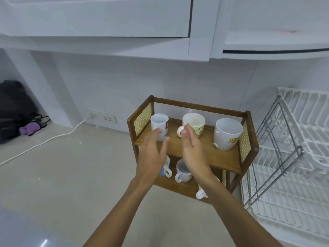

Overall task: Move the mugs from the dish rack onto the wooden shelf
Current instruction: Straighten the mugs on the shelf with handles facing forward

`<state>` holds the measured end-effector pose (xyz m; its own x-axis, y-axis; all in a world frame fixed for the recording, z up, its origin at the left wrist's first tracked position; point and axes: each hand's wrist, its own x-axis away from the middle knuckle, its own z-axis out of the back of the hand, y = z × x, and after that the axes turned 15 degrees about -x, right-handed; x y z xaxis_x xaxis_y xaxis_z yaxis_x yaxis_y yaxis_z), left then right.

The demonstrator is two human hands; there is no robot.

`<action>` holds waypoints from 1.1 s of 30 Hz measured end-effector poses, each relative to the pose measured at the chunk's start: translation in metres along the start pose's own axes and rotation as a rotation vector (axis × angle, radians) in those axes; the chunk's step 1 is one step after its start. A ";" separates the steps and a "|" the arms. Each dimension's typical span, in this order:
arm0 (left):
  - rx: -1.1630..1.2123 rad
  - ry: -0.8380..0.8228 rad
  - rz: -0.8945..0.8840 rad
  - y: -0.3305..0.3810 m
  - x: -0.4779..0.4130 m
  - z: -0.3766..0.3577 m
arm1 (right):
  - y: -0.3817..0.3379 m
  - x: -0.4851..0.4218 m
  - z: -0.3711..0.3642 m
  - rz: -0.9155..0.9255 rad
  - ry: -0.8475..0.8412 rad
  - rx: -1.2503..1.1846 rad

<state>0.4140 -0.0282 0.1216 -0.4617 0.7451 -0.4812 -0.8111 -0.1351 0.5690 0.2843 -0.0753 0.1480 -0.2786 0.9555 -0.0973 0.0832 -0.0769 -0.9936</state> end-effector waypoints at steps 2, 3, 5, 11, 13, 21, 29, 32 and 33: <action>0.052 -0.131 -0.004 0.013 0.002 -0.012 | 0.006 0.004 0.015 -0.020 0.047 -0.003; 0.075 -0.182 0.001 0.019 0.000 -0.018 | 0.009 0.003 0.021 -0.040 0.061 0.006; 0.118 -0.220 -0.016 0.030 -0.005 -0.029 | 0.012 -0.003 0.027 -0.059 0.070 0.031; 0.258 -0.385 0.176 0.042 -0.025 -0.046 | 0.015 -0.026 0.029 -0.073 0.139 0.103; 0.326 -0.396 0.179 0.040 -0.025 -0.048 | 0.014 -0.033 0.029 -0.094 0.154 0.117; 0.434 -0.377 0.167 0.028 -0.010 -0.043 | 0.016 -0.043 0.031 -0.132 0.133 0.077; 0.407 -0.383 0.154 0.017 0.009 -0.043 | 0.019 -0.041 0.027 -0.158 0.099 0.040; 0.427 -0.380 0.165 0.016 0.013 -0.042 | 0.018 -0.039 0.025 -0.164 0.106 0.027; 0.434 -0.379 0.170 0.017 0.013 -0.041 | 0.018 -0.038 0.025 -0.166 0.105 0.030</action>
<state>0.3796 -0.0474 0.0973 -0.3473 0.9282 -0.1337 -0.4796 -0.0533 0.8758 0.2730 -0.1202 0.1324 -0.1844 0.9802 0.0728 0.0158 0.0771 -0.9969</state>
